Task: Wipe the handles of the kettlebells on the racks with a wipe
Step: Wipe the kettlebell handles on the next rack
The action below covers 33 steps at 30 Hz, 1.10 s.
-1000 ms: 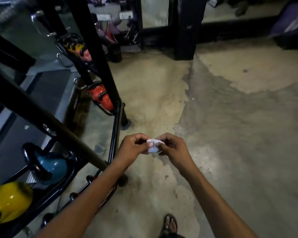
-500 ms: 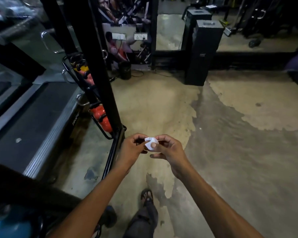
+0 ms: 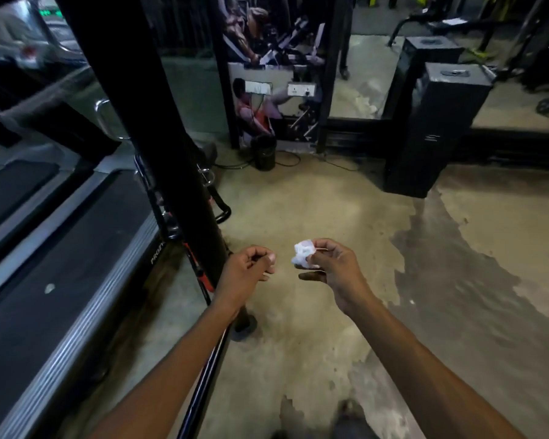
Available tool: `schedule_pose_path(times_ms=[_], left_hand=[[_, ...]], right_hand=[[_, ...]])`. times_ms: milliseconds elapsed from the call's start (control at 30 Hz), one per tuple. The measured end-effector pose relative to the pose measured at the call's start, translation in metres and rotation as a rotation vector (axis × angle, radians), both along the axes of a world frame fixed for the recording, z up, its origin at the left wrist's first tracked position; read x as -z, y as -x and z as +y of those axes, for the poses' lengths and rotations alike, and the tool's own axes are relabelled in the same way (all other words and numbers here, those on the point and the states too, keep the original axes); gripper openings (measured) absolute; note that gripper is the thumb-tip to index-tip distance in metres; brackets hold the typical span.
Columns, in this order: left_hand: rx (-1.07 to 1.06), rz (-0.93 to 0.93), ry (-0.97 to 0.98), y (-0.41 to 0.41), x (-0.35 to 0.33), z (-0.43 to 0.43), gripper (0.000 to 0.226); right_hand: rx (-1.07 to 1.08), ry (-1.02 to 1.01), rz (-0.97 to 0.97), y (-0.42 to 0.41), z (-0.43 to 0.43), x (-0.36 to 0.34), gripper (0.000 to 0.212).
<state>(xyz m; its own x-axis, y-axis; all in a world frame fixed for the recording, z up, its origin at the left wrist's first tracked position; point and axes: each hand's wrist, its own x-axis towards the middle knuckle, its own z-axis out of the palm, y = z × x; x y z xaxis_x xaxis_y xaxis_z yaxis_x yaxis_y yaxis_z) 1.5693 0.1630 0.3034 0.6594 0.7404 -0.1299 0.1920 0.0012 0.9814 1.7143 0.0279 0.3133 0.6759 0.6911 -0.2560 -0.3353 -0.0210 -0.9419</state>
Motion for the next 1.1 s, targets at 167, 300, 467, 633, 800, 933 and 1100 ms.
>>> schedule_pose_path(times_ms=[167, 300, 467, 633, 800, 933, 1100], left_hand=[[-0.122, 0.047, -0.077, -0.063, 0.021, 0.068, 0.012], [-0.221, 0.106, -0.1, -0.12, 0.041, 0.115, 0.008], [-0.435, 0.136, -0.218, -0.176, 0.038, 0.155, 0.01], [-0.626, 0.284, -0.433, -0.195, 0.039, 0.195, 0.02], [-0.8, 0.365, -0.51, -0.203, 0.048, 0.24, 0.033], [-0.934, 0.47, -0.438, -0.196, 0.059, 0.262, 0.041], [-1.074, 0.737, -0.33, -0.183, 0.068, 0.279, 0.066]], right_hand=[[-0.172, 0.027, -0.047, -0.08, 0.093, 0.007, 0.018], [-0.402, -0.013, -0.062, -0.149, 0.163, 0.009, 0.018], [-0.669, -0.036, -0.135, -0.219, 0.255, -0.003, 0.012], [-0.871, -0.066, -0.245, -0.244, 0.348, -0.015, 0.023], [-1.015, -0.119, -0.445, -0.239, 0.445, 0.007, 0.013], [-1.168, -0.145, -0.55, -0.217, 0.497, 0.02, 0.015], [-1.373, -0.195, -0.671, -0.171, 0.553, 0.034, 0.018]])
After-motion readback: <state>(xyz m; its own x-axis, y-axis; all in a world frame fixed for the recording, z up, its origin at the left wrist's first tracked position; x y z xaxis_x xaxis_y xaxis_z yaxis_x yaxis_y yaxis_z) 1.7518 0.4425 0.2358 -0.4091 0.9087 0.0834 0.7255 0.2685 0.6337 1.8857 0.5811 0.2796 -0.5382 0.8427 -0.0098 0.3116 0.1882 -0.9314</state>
